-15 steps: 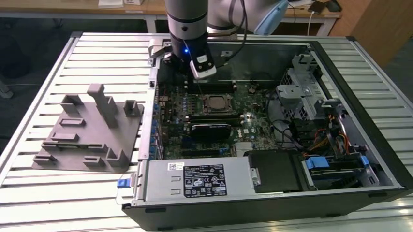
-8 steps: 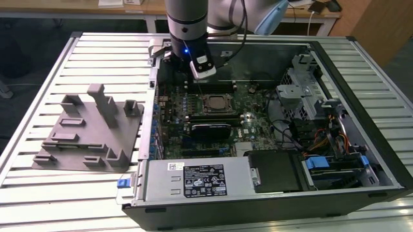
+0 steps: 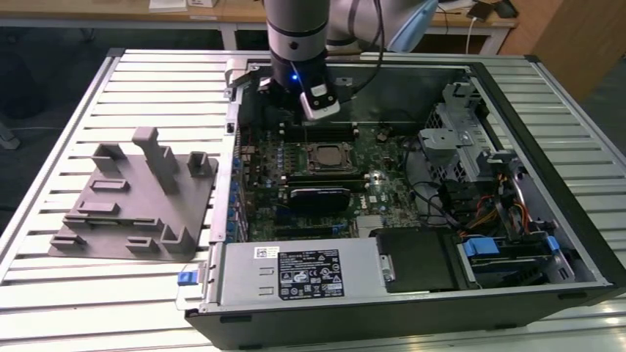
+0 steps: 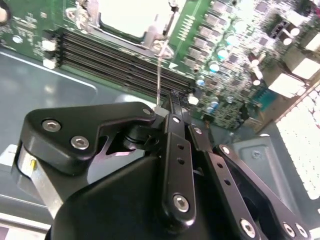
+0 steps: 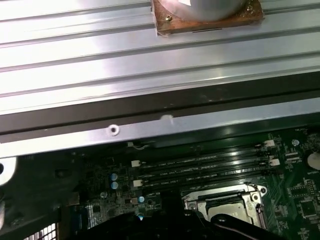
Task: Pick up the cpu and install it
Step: 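Install the first cpu locking lever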
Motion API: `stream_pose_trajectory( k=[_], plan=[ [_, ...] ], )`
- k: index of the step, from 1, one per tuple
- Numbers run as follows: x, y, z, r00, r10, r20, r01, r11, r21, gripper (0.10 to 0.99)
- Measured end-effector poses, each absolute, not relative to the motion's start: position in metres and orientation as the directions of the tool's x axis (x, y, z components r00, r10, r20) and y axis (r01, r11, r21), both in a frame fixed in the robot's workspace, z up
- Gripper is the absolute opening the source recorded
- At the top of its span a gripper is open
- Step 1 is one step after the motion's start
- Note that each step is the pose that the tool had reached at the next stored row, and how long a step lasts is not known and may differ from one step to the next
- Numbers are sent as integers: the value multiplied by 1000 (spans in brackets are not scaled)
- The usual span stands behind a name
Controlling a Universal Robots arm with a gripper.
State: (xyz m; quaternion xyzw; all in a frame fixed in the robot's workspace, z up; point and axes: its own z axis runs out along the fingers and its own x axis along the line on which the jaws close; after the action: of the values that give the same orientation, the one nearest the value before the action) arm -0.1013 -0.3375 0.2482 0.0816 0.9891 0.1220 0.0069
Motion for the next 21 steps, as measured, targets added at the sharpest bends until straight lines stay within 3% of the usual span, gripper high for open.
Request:
stream_pose_trajectory(
  k=[17, 21],
  plan=[
    [-68, -337, 248, -986, 166, 6, 162, 958, 237, 106],
    [-68, -338, 248, -986, 166, -33, 153, 958, 241, 106]
  ],
)
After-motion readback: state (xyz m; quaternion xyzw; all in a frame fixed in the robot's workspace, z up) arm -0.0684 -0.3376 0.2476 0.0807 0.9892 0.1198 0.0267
